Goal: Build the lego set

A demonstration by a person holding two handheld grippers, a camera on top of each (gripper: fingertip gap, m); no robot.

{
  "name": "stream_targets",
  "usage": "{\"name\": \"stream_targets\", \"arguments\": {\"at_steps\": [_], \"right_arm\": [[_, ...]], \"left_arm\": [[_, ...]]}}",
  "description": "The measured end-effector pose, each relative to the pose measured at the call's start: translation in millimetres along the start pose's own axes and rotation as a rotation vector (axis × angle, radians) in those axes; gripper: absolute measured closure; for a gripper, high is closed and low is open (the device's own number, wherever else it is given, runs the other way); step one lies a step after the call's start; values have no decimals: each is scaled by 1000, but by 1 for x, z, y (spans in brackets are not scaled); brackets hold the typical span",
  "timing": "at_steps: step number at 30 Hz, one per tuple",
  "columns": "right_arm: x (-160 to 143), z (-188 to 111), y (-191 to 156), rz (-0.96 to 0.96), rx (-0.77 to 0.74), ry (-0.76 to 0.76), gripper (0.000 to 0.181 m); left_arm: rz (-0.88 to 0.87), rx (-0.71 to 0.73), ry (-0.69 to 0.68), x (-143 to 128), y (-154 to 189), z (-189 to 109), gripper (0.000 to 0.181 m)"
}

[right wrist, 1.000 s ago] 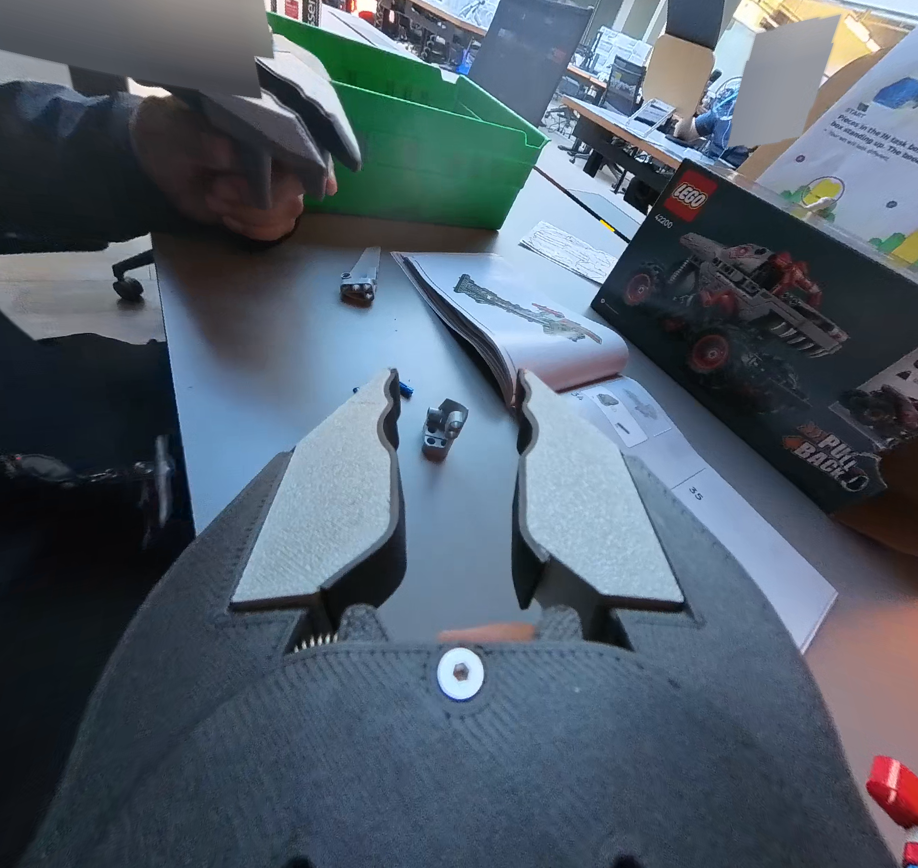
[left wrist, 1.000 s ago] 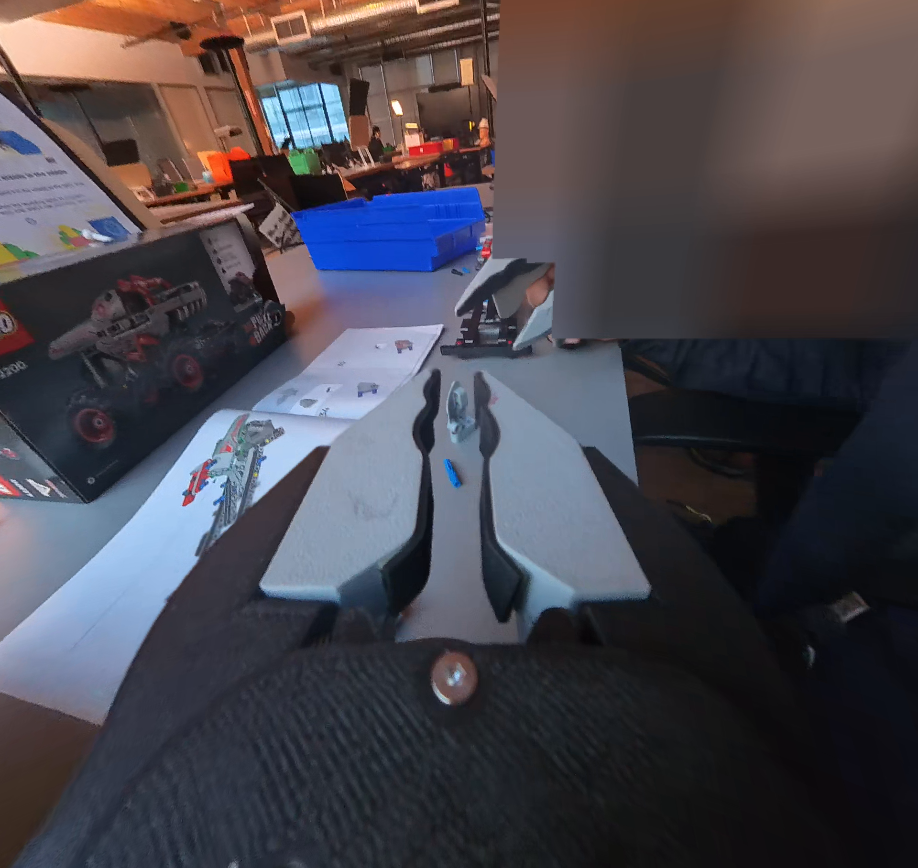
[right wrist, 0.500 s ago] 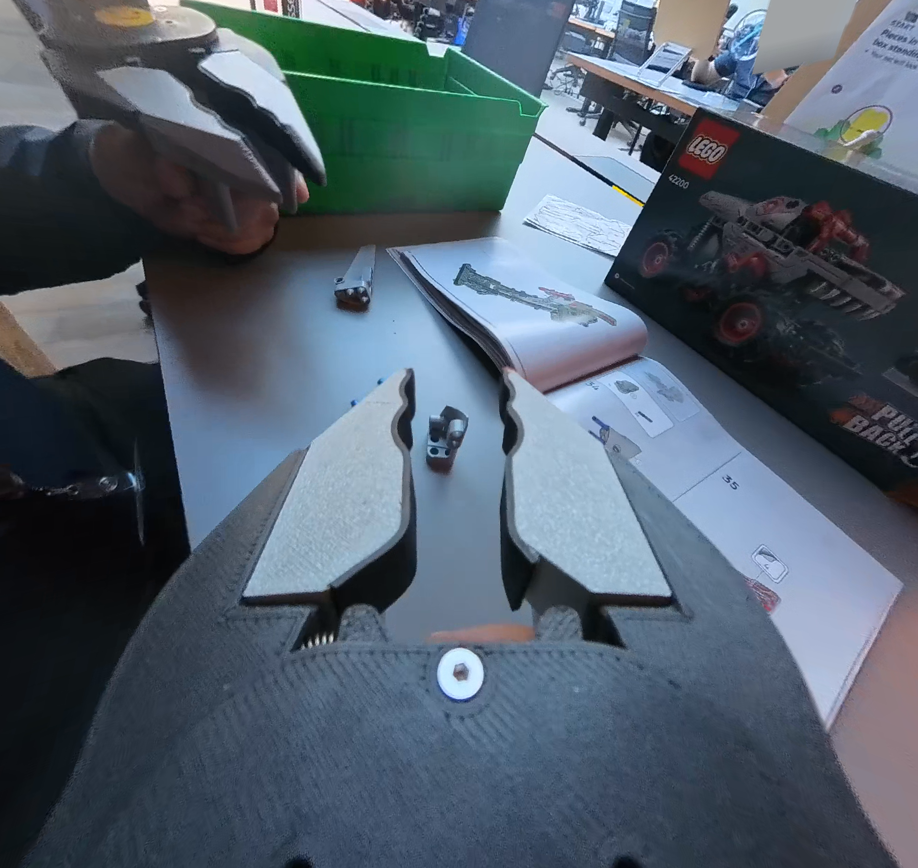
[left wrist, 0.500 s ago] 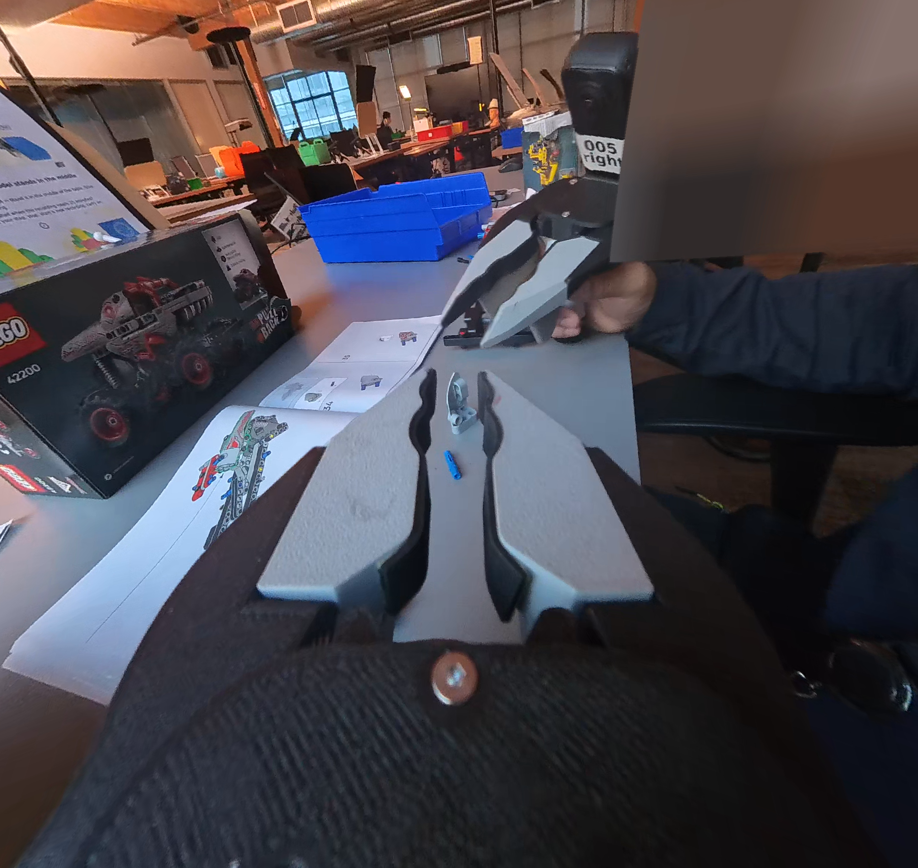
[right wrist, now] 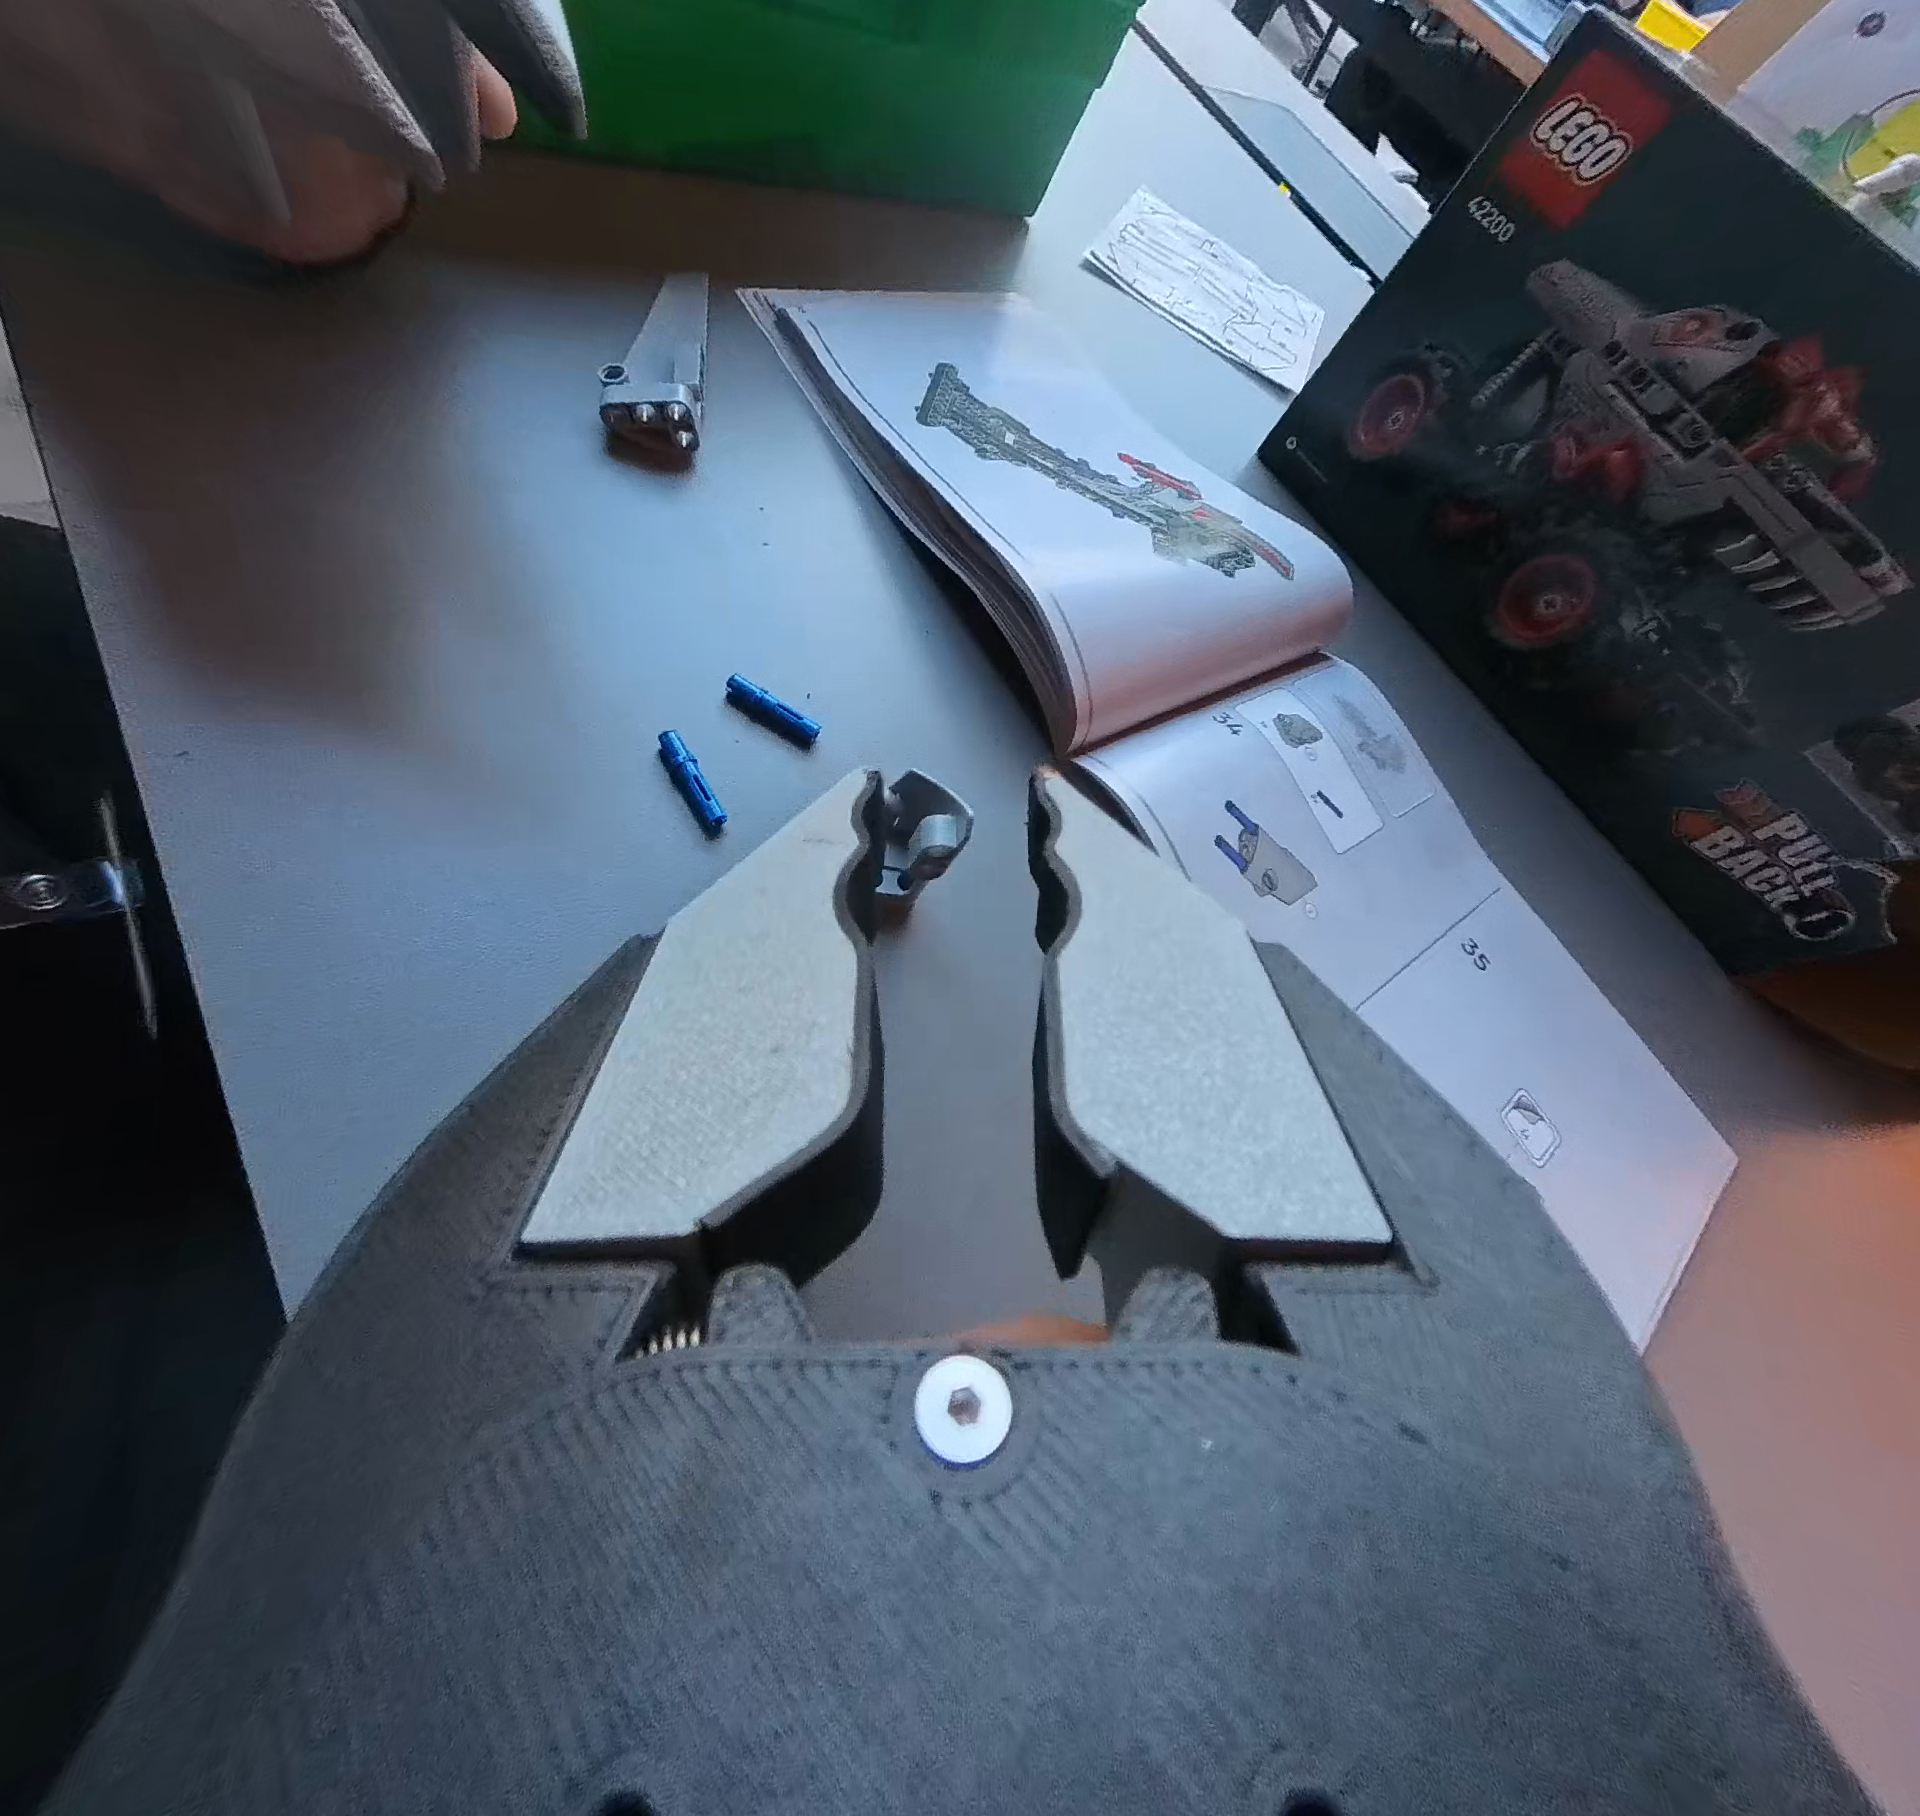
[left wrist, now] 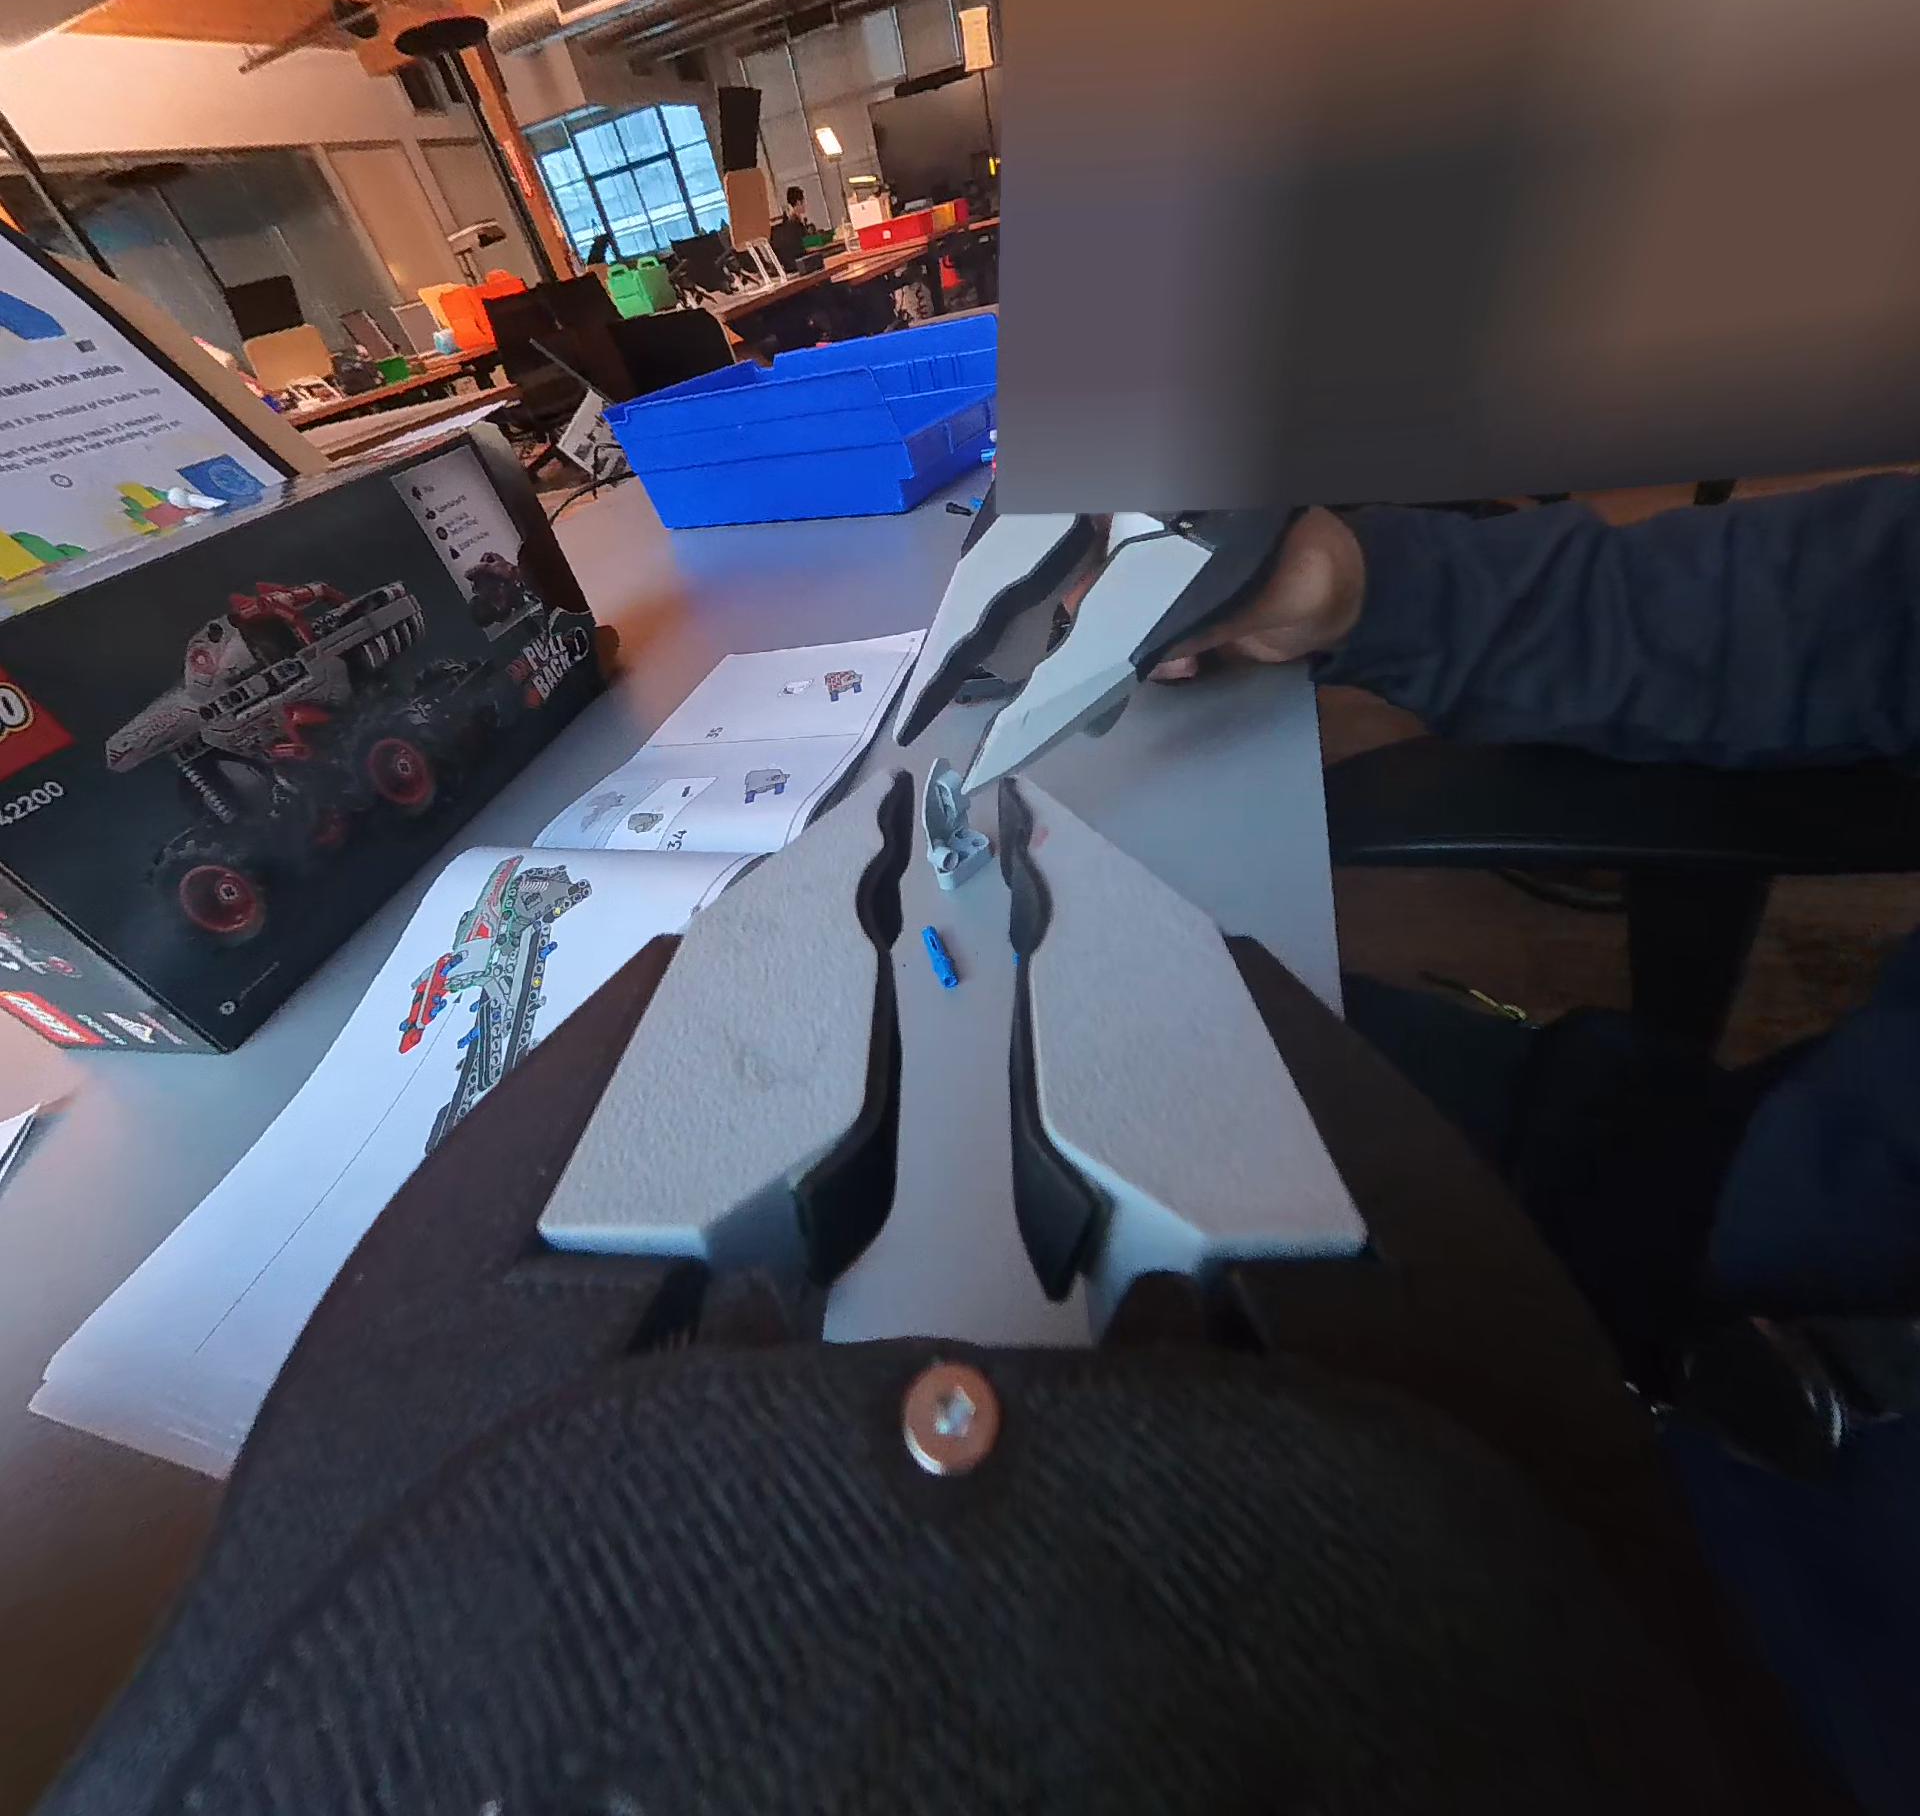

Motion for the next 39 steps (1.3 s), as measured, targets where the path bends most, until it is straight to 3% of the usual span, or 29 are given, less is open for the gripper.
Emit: {"name": "stream_targets", "arguments": {"at_steps": [11, 22, 28, 34, 39], "right_arm": [[-4, 5, 2, 45, 47, -43, 155], [-4, 4, 2, 51, 56, -32, 178], [1, -12, 9, 134, 85, 144, 178], [30, -31, -1, 259, 213, 529, 178], [42, -28, -16, 251, 263, 613, 178]], "left_arm": [[10, 4, -1, 0, 1, 0, 168], [14, 7, -5, 0, 1, 1, 169], [10, 1, -23, -1, 1, 3, 168], [27, -44, -171, -9, 5, 18, 159], [-22, -155, -76, -2, 18, 16, 157]]}}
Point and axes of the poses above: each gripper's, where its closed fingertips meet, z out along the fingers, x out of its top, y = z × x across the jaws, the point moved 8 cm from there along -z, back along the fingers, and after that the axes turned 13 degrees about -z, right-handed, at the moved point
